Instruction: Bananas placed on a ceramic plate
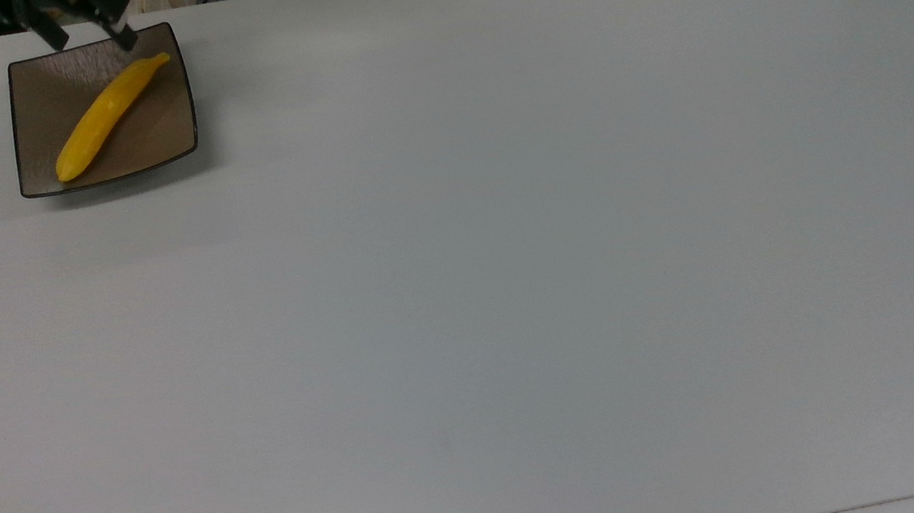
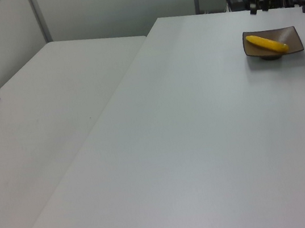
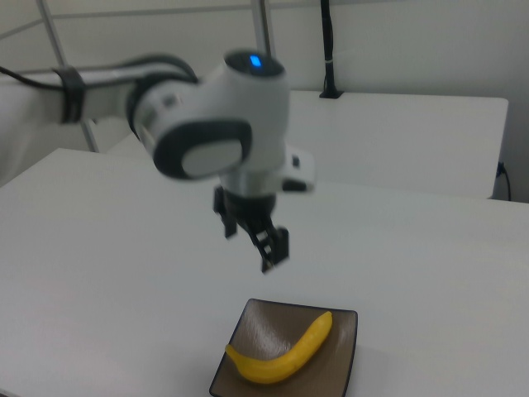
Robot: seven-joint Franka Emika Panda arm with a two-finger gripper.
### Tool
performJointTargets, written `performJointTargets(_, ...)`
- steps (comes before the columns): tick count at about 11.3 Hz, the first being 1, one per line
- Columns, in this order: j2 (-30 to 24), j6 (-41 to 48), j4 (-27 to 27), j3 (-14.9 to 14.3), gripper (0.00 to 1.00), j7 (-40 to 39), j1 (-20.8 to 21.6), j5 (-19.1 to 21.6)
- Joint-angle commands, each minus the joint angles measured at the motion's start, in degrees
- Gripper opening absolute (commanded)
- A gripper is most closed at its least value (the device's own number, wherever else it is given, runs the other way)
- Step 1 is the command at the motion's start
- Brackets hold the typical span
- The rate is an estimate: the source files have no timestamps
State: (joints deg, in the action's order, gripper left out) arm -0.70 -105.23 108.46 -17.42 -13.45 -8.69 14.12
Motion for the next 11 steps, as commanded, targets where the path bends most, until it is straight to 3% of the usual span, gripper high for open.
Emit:
performJointTargets(1,-1.49,11.86,-11.05,2.02,1.00,5.78,3.85,-1.82)
performJointTargets(3,-3.77,12.94,-12.75,7.54,1.00,6.85,3.86,-2.51)
performJointTargets(5,-4.39,13.12,-14.24,12.91,1.00,10.69,4.56,-5.66)
performJointTargets(7,-4.75,12.85,-14.24,14.95,1.00,14.05,6.05,-6.21)
performJointTargets(9,-4.40,12.59,-14.16,18.98,1.00,15.11,7.37,-6.82)
performJointTargets(11,-3.52,12.24,-13.63,20.14,1.00,14.24,10.08,-7.79)
